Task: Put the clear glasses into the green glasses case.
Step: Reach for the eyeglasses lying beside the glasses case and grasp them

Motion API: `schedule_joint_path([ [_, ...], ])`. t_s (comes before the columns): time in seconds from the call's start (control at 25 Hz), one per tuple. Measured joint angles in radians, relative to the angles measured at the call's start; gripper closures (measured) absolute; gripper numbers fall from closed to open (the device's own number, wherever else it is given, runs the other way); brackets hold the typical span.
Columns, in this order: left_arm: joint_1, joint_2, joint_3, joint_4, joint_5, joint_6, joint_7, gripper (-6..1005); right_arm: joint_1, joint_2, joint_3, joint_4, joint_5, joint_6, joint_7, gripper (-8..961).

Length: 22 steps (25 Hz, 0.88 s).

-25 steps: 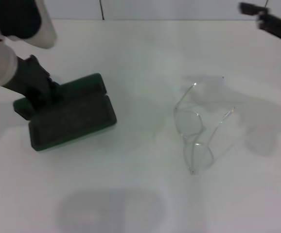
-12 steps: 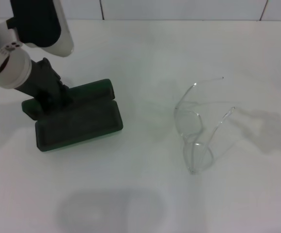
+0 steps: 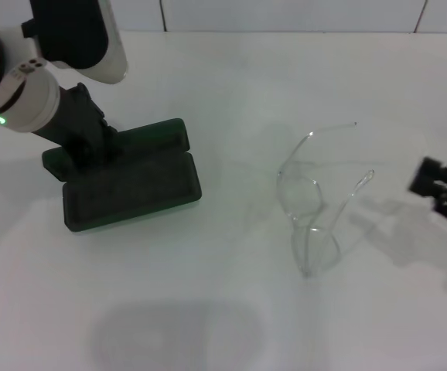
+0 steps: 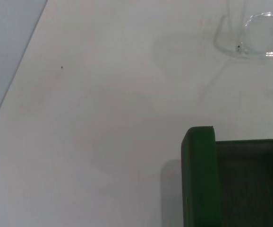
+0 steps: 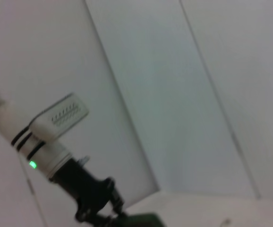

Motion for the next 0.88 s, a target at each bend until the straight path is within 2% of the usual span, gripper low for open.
schedule_joint_path([
  [0.16,0.006,0.000,0.001,-0.004,0.000,0.000,0.001,805,0.098,0.001,-0.014,0.115,-0.054,0.038,-0.022,642],
  [0.28,0.013,0.000,0.002,-0.004,0.000,0.000,0.003,805,0.130,0.001,-0.027,0.148,-0.077,0.045,-0.027,642],
  [0.88,0.018,0.000,0.002,-0.004,0.000,-0.002,0.004,804,0.158,0.008,-0.063,0.181,-0.086,0.082,-0.036,645],
])
